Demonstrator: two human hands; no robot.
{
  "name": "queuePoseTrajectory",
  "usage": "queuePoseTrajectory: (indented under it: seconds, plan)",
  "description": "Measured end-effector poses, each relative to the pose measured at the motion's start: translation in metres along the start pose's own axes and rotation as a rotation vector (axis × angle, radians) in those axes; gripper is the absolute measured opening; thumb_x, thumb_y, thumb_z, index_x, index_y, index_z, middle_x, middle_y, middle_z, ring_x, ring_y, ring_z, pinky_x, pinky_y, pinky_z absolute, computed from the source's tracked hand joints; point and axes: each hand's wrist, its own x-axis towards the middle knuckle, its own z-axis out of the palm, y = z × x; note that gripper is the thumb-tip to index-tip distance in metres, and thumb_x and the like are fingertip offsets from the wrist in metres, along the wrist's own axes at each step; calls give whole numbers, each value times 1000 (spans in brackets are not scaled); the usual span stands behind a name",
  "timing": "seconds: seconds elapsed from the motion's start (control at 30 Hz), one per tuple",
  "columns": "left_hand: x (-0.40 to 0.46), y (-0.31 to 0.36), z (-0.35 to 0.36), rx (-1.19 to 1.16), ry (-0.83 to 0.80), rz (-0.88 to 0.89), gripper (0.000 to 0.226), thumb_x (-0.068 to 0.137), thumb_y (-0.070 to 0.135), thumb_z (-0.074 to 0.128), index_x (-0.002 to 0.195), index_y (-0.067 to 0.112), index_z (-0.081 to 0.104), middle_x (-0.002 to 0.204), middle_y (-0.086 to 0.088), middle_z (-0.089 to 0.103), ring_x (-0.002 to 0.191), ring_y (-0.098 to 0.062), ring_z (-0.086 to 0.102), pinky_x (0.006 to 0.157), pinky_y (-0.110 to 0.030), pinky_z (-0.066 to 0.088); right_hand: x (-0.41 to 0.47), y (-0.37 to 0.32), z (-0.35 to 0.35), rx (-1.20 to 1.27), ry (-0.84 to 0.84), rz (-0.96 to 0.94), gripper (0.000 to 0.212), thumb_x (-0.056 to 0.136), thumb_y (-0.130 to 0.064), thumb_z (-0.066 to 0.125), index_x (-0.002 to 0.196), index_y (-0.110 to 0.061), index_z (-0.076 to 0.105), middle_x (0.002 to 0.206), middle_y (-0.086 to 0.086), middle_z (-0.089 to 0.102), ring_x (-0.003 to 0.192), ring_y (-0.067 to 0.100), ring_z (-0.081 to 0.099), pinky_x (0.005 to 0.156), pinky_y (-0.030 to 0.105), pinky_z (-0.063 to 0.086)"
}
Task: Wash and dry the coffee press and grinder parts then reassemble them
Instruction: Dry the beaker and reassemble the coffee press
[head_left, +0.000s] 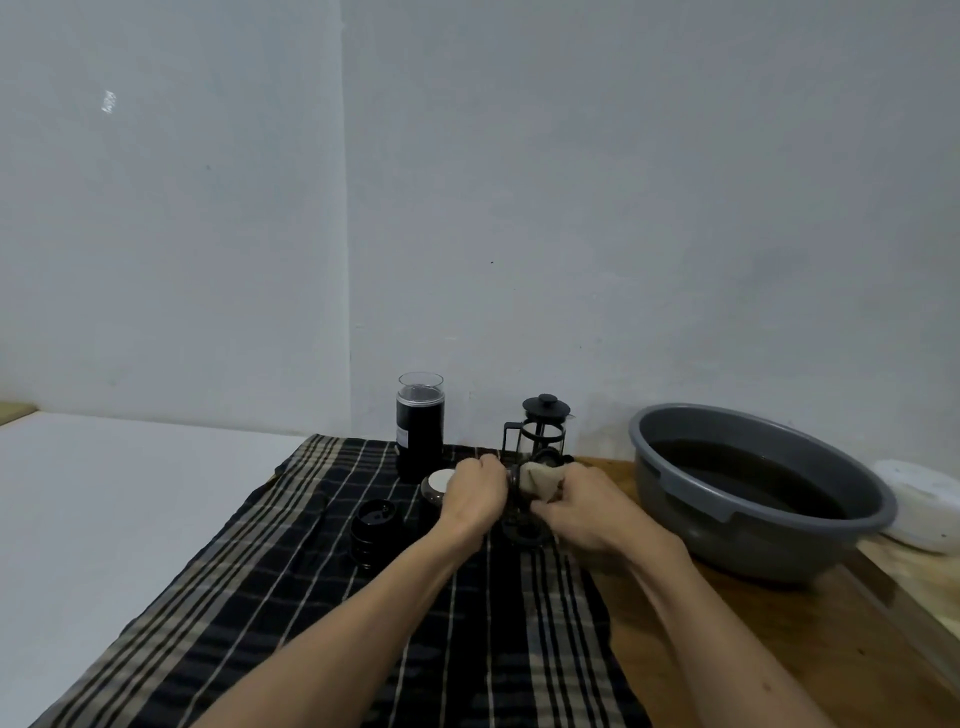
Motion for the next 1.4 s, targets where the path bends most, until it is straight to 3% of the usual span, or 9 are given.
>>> queuePoseTrajectory:
  seconds: [0.13, 0.27, 0.43, 0.57, 0.87, 1.03, 1.13, 1.23, 1.4]
  plan:
    - [4, 16, -4, -82, 61, -3, 37, 104, 10, 33, 117, -9, 63, 129, -25, 61, 118, -39, 55, 90, -40, 40, -12, -12, -6, 390, -78, -38, 20, 85, -19, 64, 67, -17, 53, 61, -2, 50, 56, 12, 44, 61, 33, 38]
    - [2, 11, -1, -28, 24, -5, 38, 105, 11, 31, 119, -7, 62, 124, -20, 63, 111, -37, 57, 93, -41, 45, -11, -14, -17, 210, -113, 33, 21, 93, -24, 58, 88, -5, 66, 71, 7, 63, 64, 18, 57, 64, 38, 50]
    - [12, 17, -4, 1, 23, -27, 38, 104, 12, 34, 118, -6, 63, 129, -24, 62, 110, -37, 57, 83, -37, 38, -12, -17, -18, 299, -96, -12, 26, 83, -16, 62, 58, -23, 55, 54, -3, 46, 47, 11, 39, 53, 29, 33]
    - [9, 14, -1, -112, -12, -48, 41, 104, 13, 32, 125, -9, 59, 132, -26, 60, 121, -42, 57, 101, -43, 47, -5, -19, -18, 328, -39, 26, 14, 86, -15, 59, 72, -17, 61, 65, 4, 58, 63, 18, 53, 64, 34, 43]
    - [15, 14, 2, -127, -28, -67, 38, 104, 11, 33, 117, -9, 62, 128, -29, 62, 115, -41, 59, 82, -37, 41, -3, -25, -27, 351, -42, -5, 25, 79, -11, 65, 60, -18, 50, 57, -1, 49, 57, 15, 45, 62, 31, 41]
    - [16, 16, -11, -438, -49, -123, 27, 97, 18, 38, 79, 9, 55, 73, -12, 54, 60, -27, 51, 57, -29, 37, -9, -13, -23, 642, -83, -29, 12, 91, -17, 67, 85, -15, 77, 84, 1, 79, 83, 16, 73, 84, 33, 57]
    - [15, 7, -14, -466, -213, -161, 42, 101, 41, 38, 85, 11, 62, 65, -6, 57, 48, -18, 48, 45, -20, 35, -6, -11, -16, 743, 83, 23, 22, 94, -37, 69, 99, -18, 80, 94, -1, 81, 94, 18, 76, 95, 43, 58]
    - [5, 7, -17, -164, -159, 63, 65, 99, 65, 42, 92, 10, 76, 78, 0, 71, 65, -14, 62, 56, -25, 44, -3, -10, -9, 612, 190, 48, 44, 93, -53, 67, 91, -10, 77, 82, 4, 79, 80, 19, 74, 88, 47, 58]
    - [0, 18, -23, -157, -296, 48, 61, 92, 67, 42, 80, 13, 67, 63, -4, 63, 45, -18, 52, 42, -21, 36, 0, -18, -1, 567, 350, 36, 58, 96, -58, 59, 71, -7, 68, 66, 14, 69, 64, 27, 66, 65, 39, 52]
